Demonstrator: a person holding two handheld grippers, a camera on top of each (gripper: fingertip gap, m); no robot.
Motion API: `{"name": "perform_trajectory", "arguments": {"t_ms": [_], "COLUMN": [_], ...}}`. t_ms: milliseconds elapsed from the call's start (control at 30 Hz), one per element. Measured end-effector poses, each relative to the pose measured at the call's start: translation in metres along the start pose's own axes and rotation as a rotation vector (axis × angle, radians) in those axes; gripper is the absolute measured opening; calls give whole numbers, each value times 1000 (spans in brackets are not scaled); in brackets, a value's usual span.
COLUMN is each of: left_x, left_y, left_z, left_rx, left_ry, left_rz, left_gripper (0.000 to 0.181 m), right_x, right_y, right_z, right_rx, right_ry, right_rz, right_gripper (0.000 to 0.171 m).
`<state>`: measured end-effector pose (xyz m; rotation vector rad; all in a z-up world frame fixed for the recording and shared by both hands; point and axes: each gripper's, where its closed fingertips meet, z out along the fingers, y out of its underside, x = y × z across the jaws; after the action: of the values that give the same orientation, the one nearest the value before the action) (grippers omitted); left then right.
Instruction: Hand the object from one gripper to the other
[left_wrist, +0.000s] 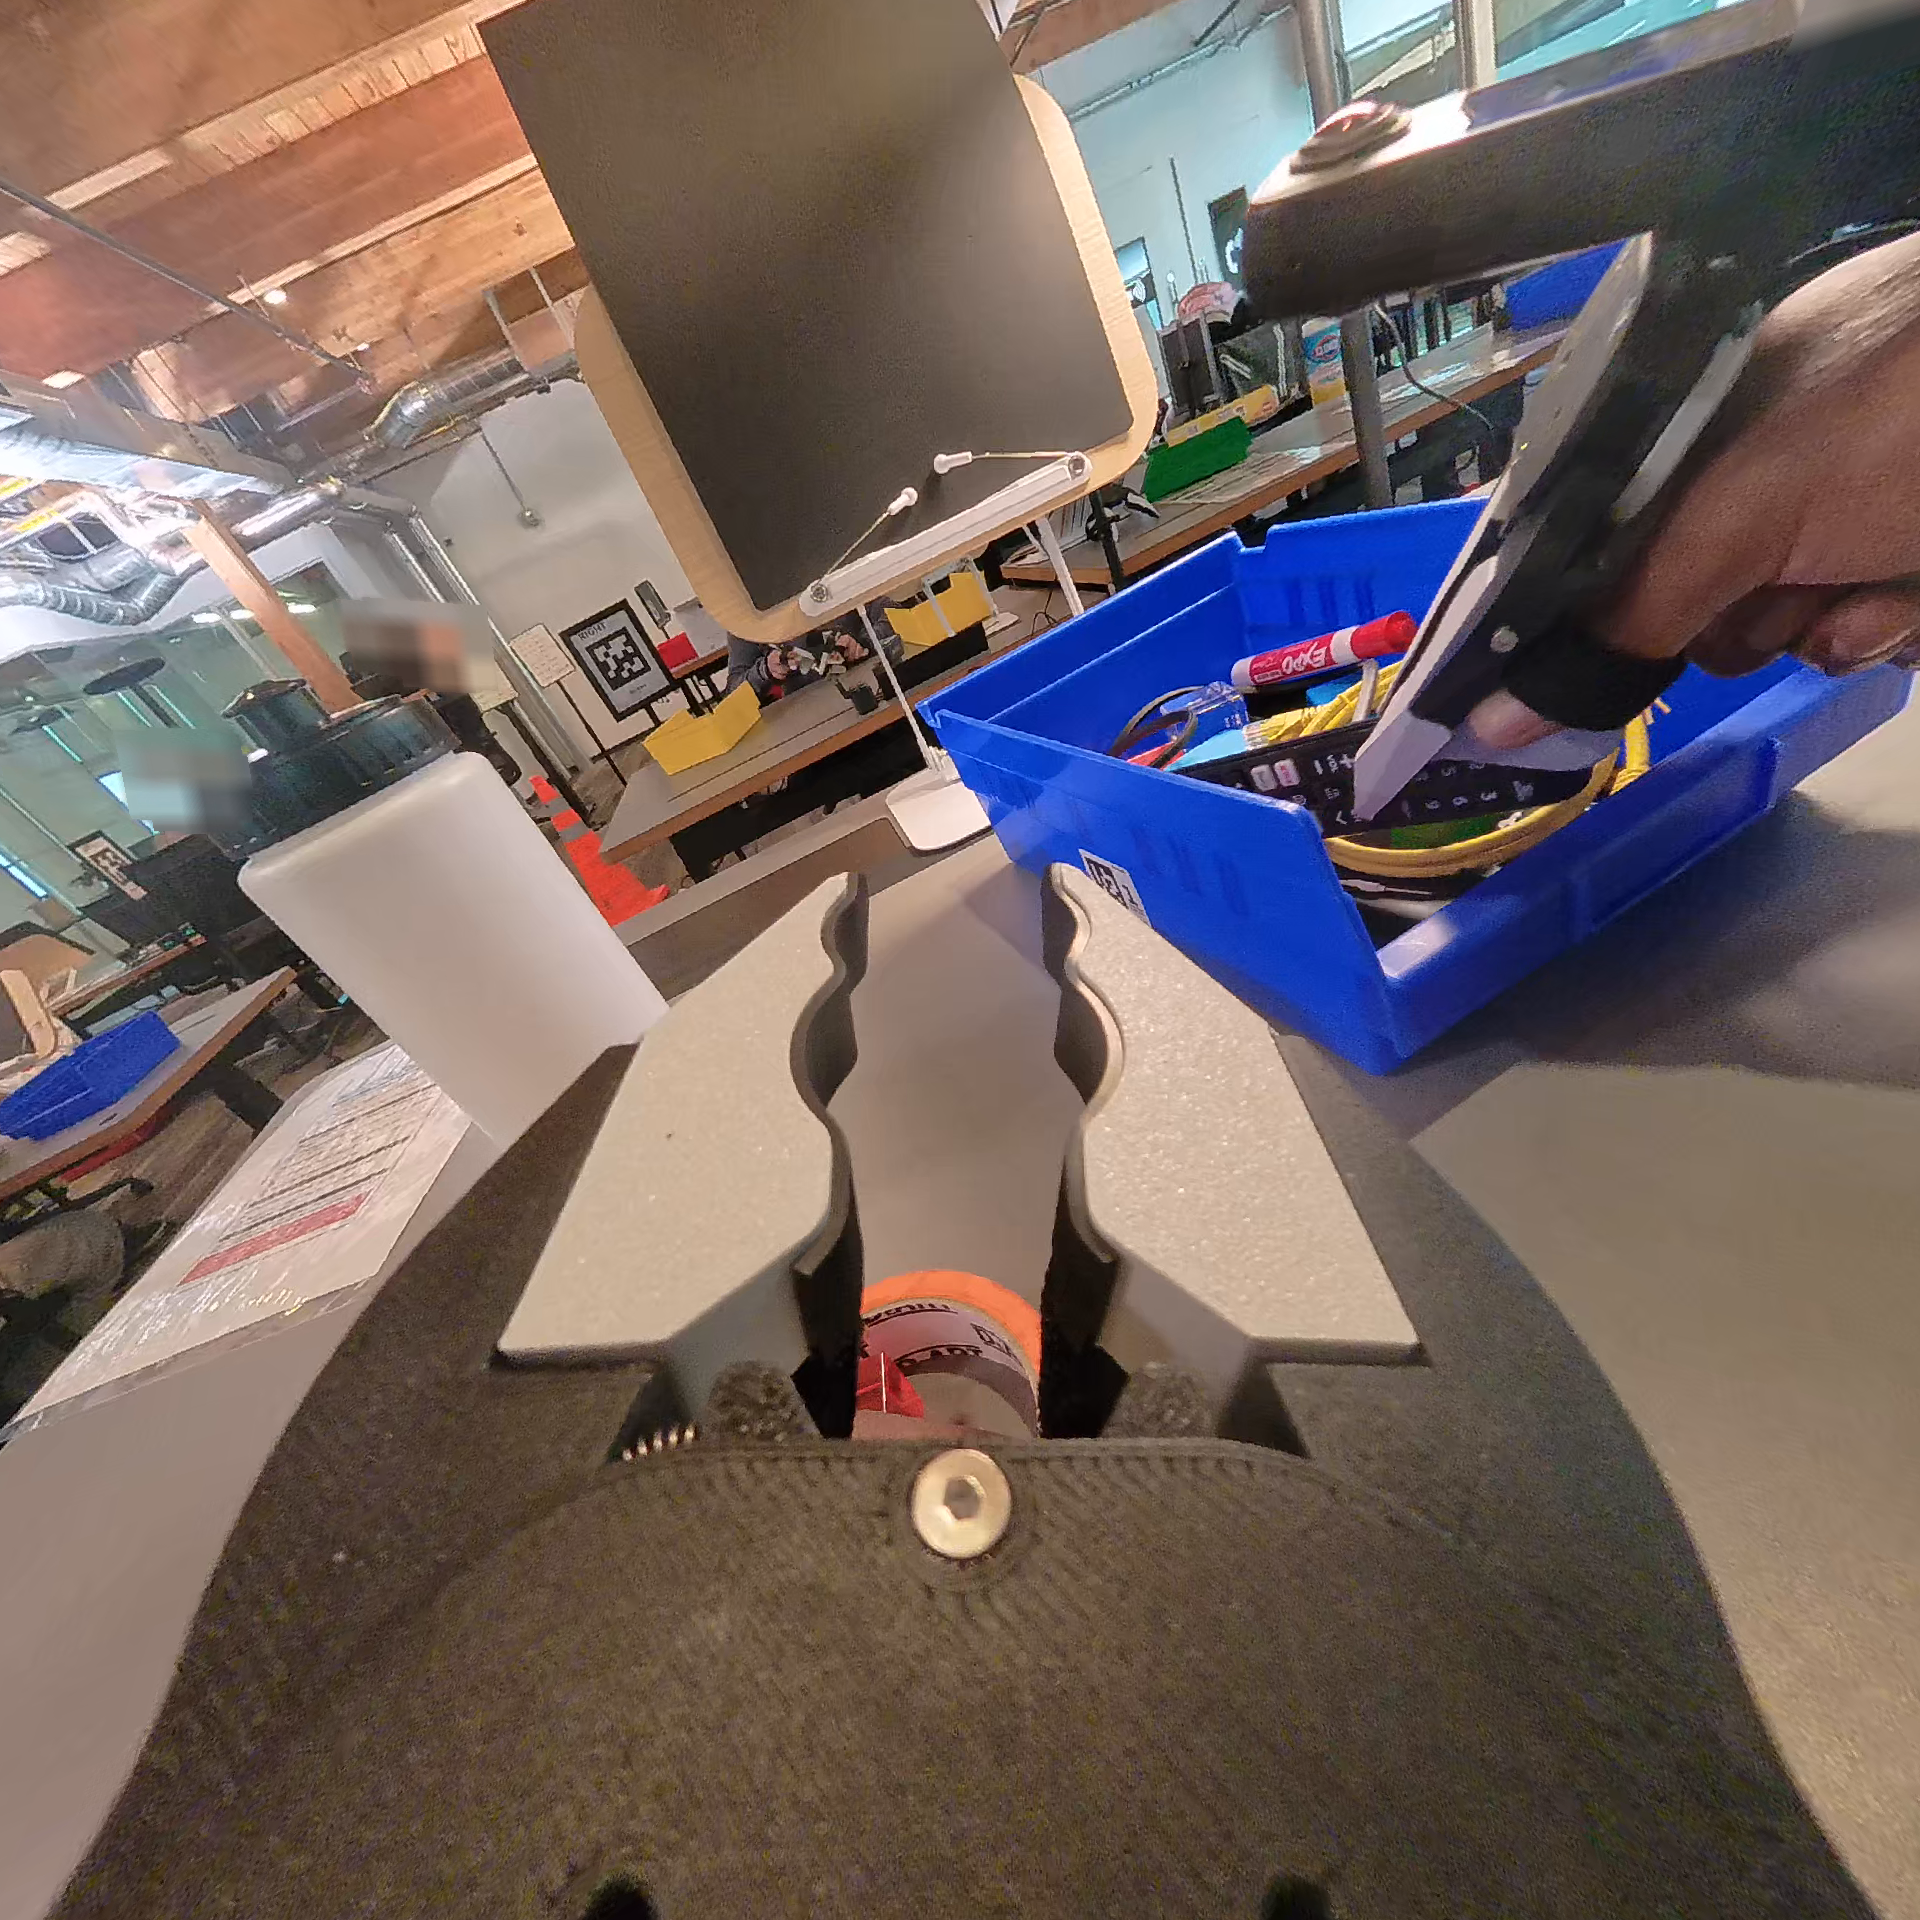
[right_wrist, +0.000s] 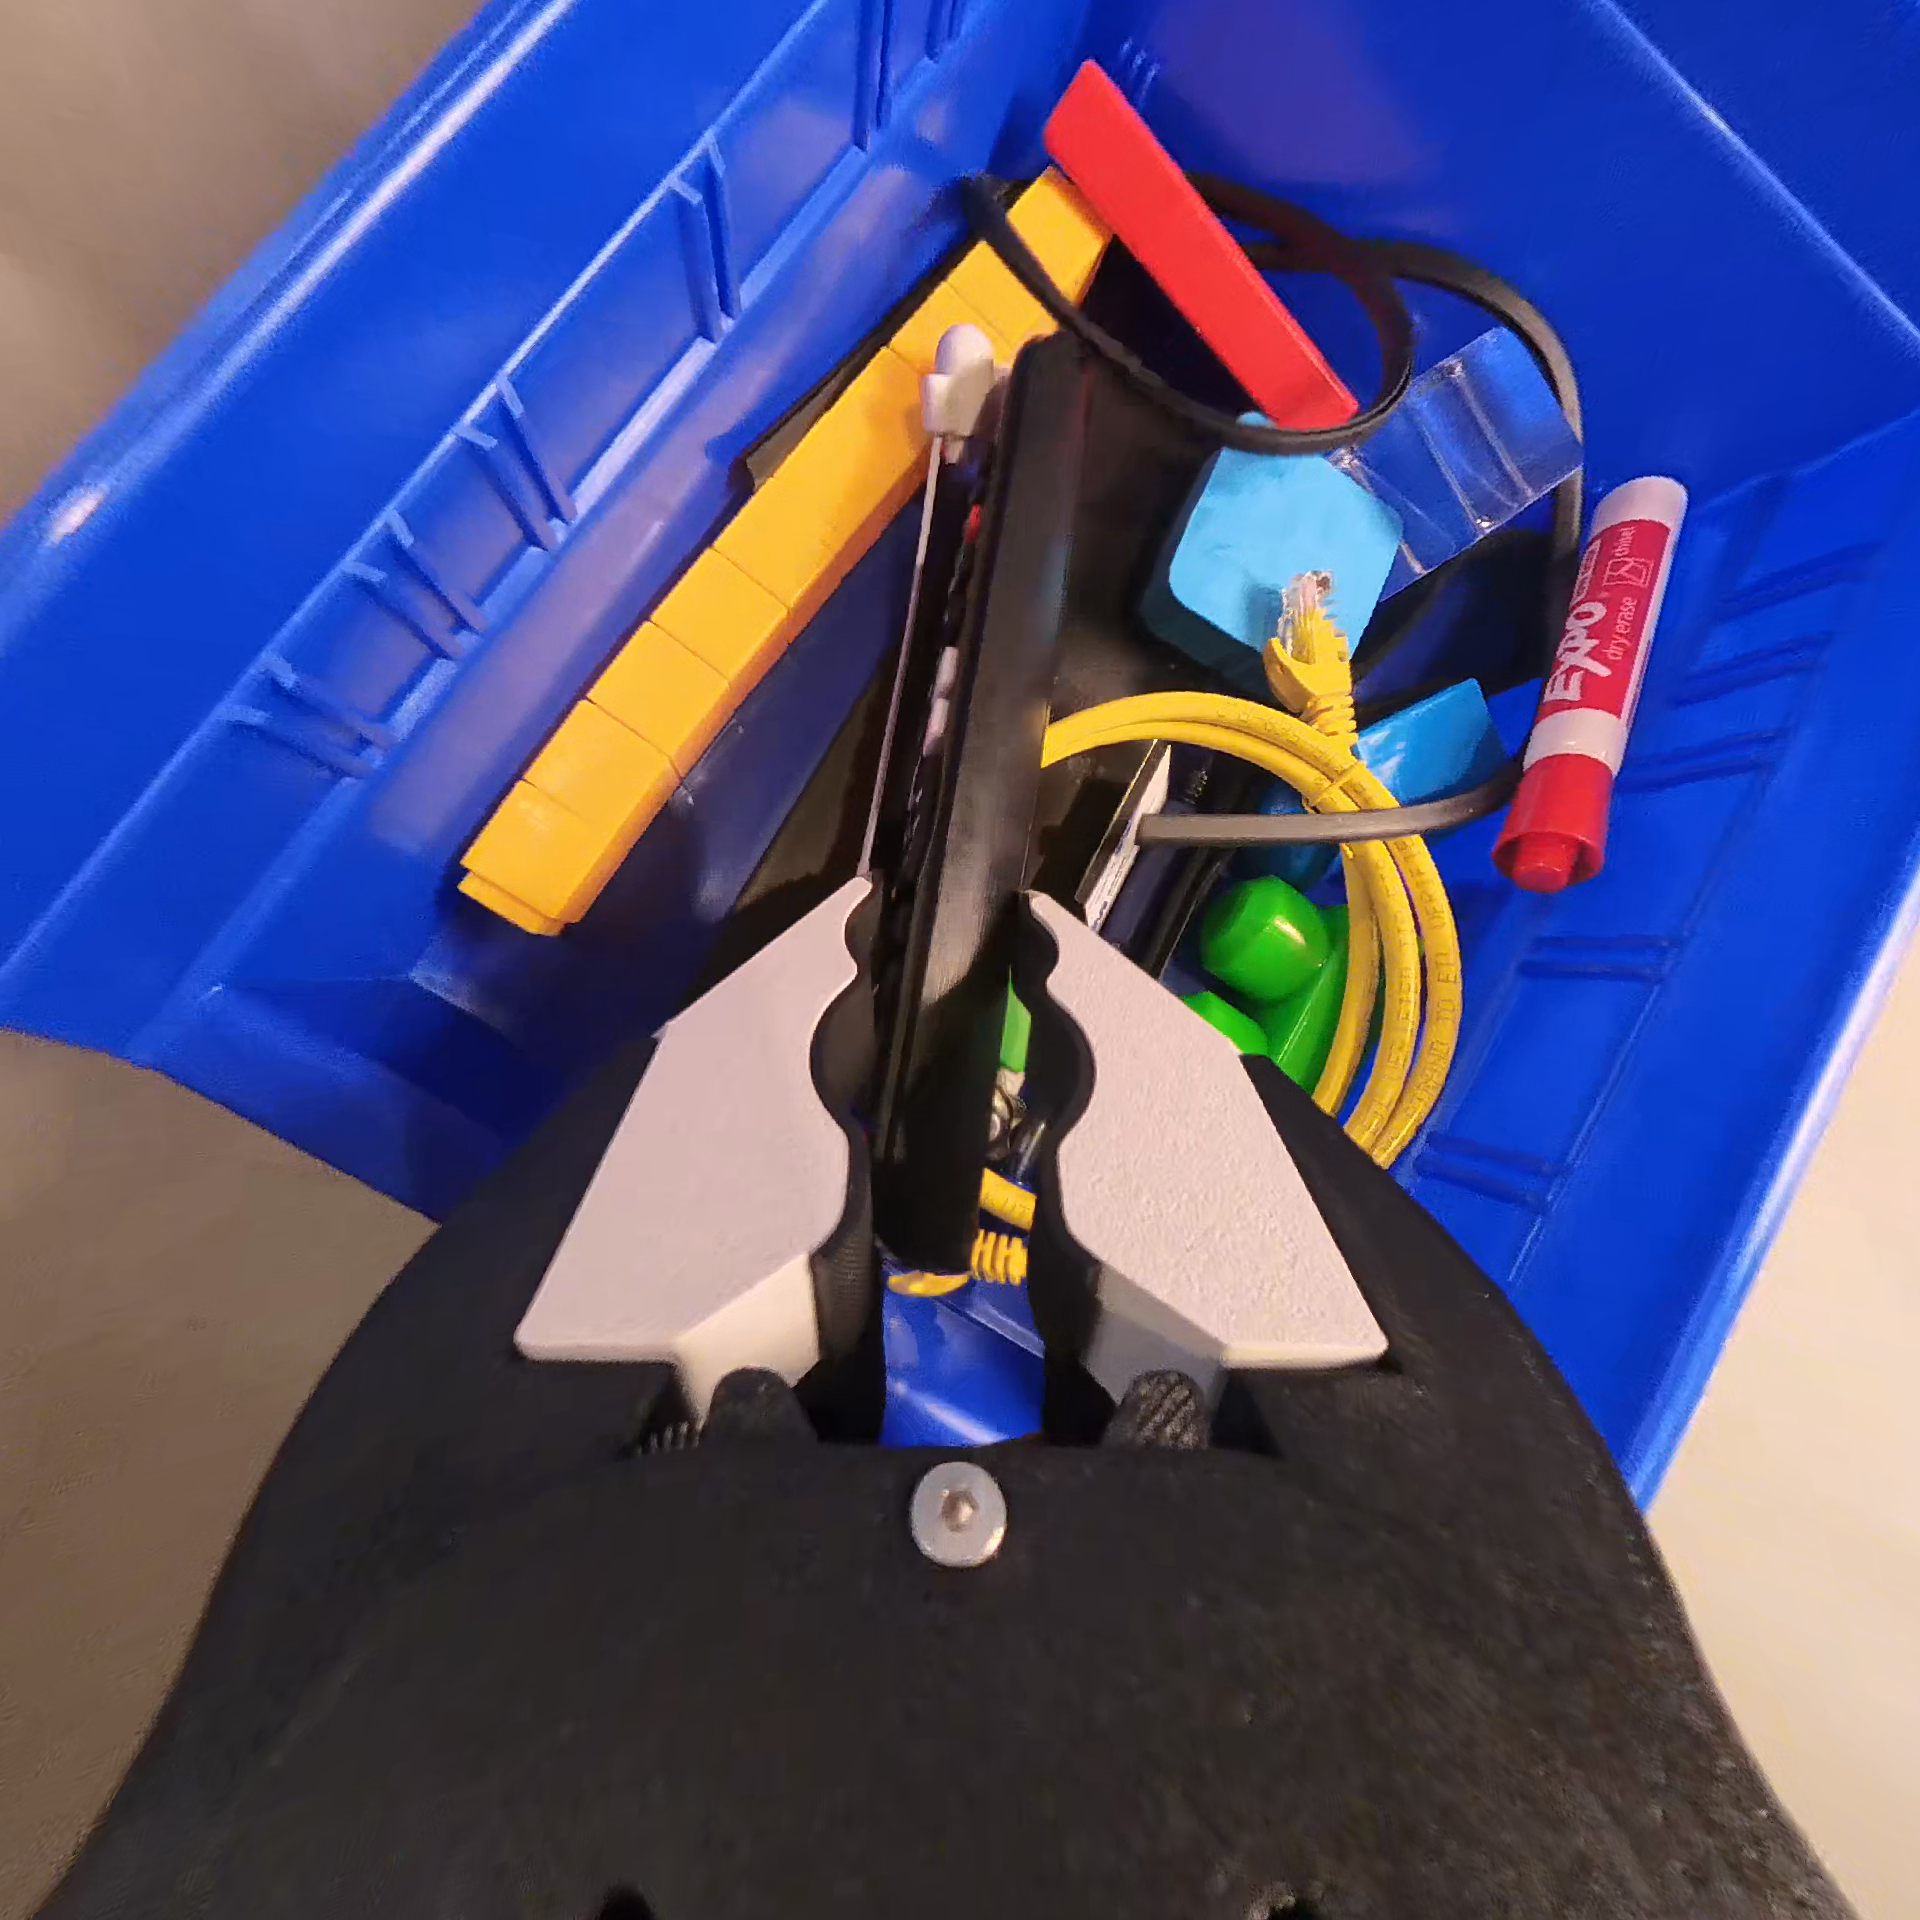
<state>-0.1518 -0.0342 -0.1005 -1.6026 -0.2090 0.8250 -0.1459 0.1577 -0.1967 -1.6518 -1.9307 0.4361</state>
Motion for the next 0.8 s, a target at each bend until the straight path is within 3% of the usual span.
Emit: {"name": "perform_trajectory", "arguments": {"t_ms": [167, 367, 467, 633, 733, 800], "left_x": [3, 7, 21, 66, 98, 117], "left_y": [-2, -18, -34, -74, -92, -96], "left_z": [0, -8, -16, -33, -45, -47], "left_rx": [11, 115, 195, 320, 340, 321], "left_ry": [43, 197, 355, 735, 944, 995], "left_rz": [-60, -323, -483, -888, -1064, -1081], "left_gripper": [33, 33, 33, 44, 57, 62], "right_x": [1, -7, -32, -81, -93, -98], "right_y": [-9, -11, -8, 16, 31, 35], "right_z": [-30, -88, -128, -193, -210, -214], "right_rx": [172, 498, 736, 1061, 1115, 1117], "right_ry": [-14, -81, -218, -591, -750, -777], "right_rz": [56, 136, 162, 256, 336, 339], "right_gripper": [22, 22, 21, 22, 22, 22]}}
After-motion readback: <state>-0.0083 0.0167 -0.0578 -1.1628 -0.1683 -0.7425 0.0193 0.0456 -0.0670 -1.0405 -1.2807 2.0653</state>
